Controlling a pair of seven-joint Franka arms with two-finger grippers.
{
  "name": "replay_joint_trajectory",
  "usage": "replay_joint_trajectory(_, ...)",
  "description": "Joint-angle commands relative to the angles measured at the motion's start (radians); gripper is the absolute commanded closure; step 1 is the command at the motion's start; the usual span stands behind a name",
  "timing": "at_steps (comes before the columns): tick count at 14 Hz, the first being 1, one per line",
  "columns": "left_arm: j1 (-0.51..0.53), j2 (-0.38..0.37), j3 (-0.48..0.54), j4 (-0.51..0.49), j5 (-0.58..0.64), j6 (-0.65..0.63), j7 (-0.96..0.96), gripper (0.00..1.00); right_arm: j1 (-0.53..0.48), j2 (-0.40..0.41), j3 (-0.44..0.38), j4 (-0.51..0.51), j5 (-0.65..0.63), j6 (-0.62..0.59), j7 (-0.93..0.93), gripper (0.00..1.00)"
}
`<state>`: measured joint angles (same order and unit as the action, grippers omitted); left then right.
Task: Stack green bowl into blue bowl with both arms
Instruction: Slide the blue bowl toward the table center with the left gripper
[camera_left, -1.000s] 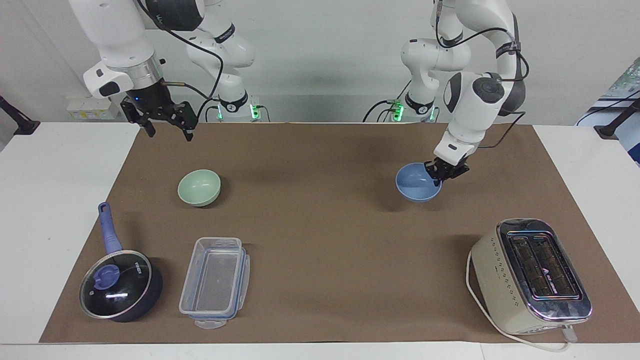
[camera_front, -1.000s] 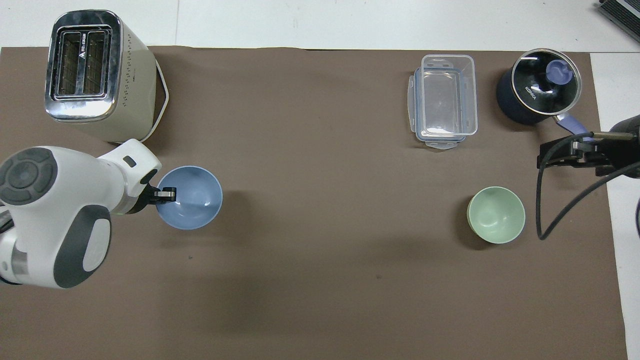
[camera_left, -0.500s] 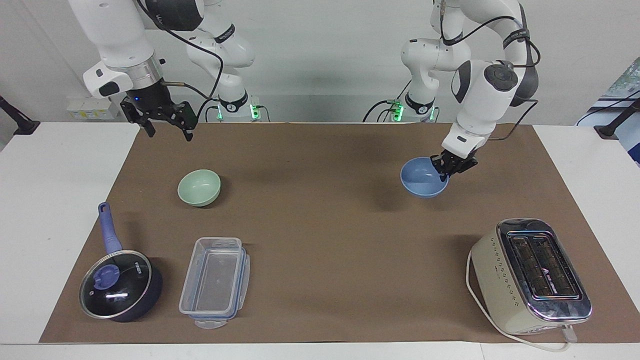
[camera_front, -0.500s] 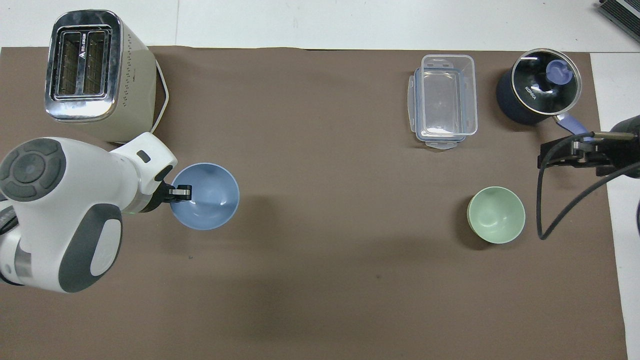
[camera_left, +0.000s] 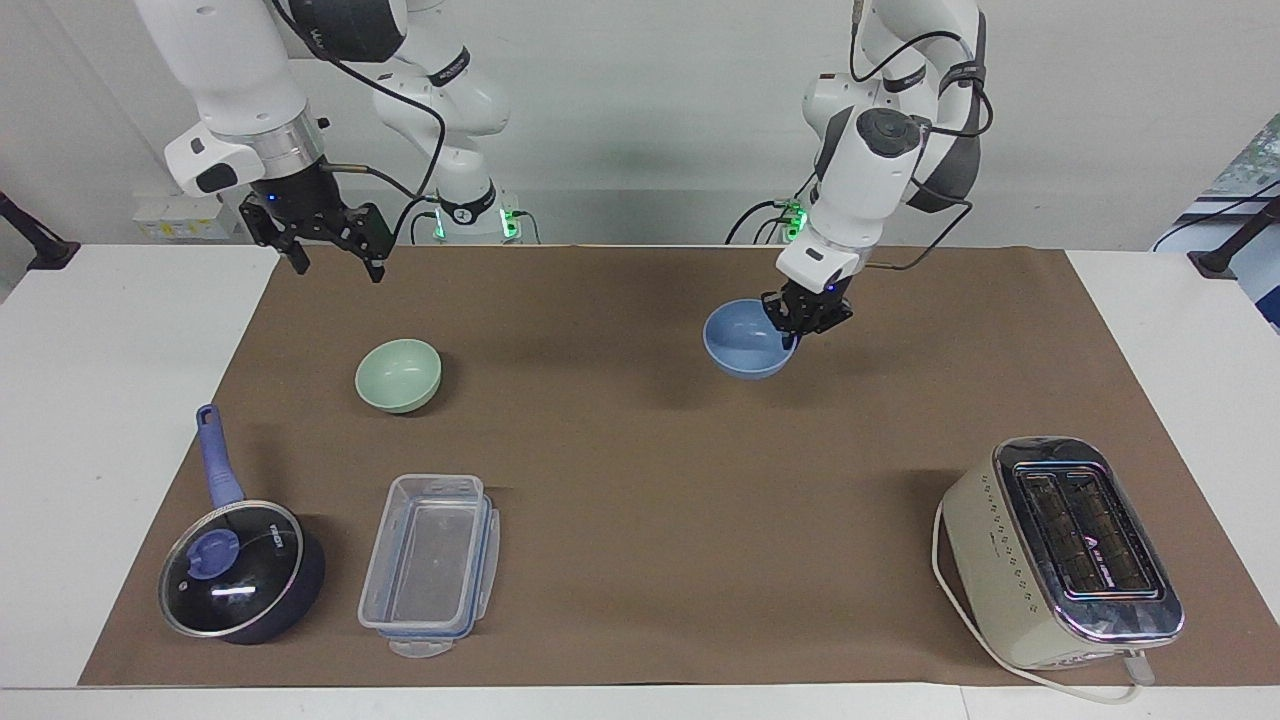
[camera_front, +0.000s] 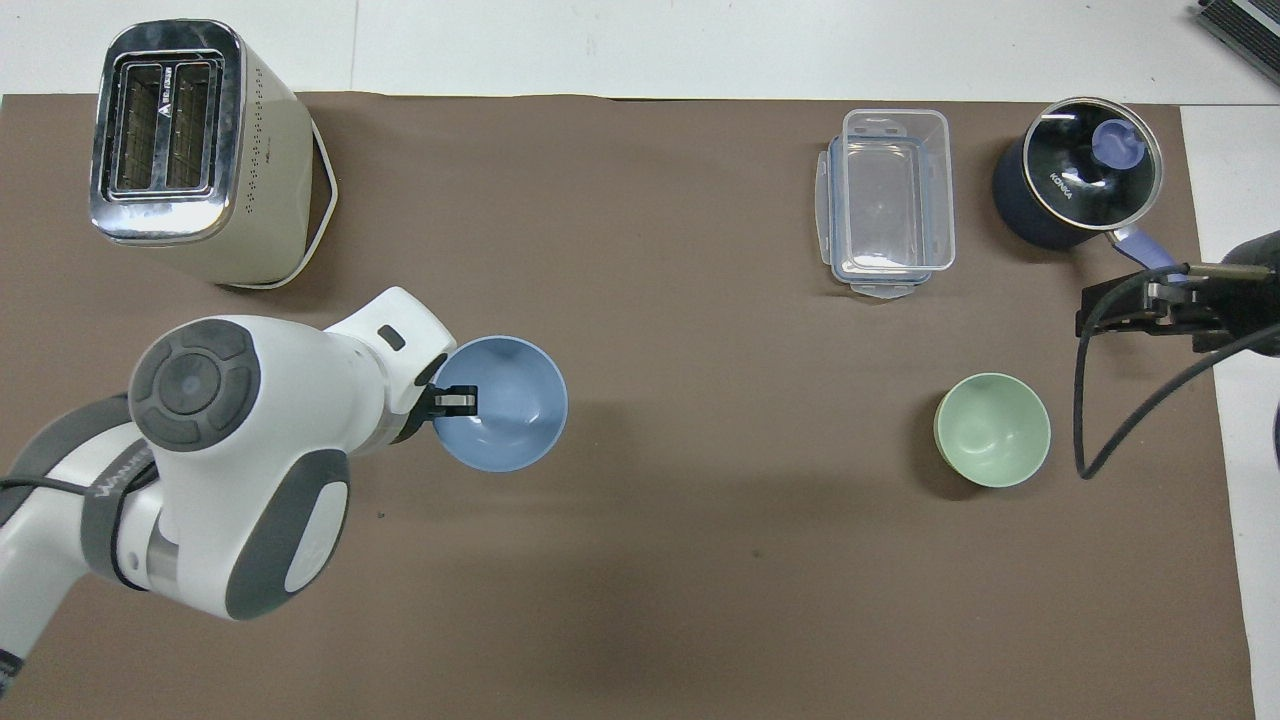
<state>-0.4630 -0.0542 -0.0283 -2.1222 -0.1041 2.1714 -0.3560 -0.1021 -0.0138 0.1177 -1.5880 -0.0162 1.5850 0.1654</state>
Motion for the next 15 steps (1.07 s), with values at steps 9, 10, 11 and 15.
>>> replay_joint_trajectory(9,-0.226,0.122,0.016,-0.122,-0.016,0.254,-0.009,1.00,-0.024,-0.002,-0.003,-0.001,0.021,0.000,-0.027,0.00)
replay_joint_trajectory(10,-0.236,0.134,0.017,-0.133,-0.016,0.278,-0.009,1.00,-0.024,-0.002,-0.003,-0.001,0.021,0.000,-0.027,0.00)
replay_joint_trajectory(11,-0.238,0.139,0.016,-0.140,-0.016,0.297,-0.009,0.97,-0.024,-0.003,-0.003,-0.003,0.021,0.000,-0.027,0.00)
replay_joint_trajectory(15,-0.241,0.149,0.021,-0.137,-0.016,0.297,0.006,0.00,-0.024,-0.005,-0.003,-0.007,0.021,0.003,-0.027,0.00)
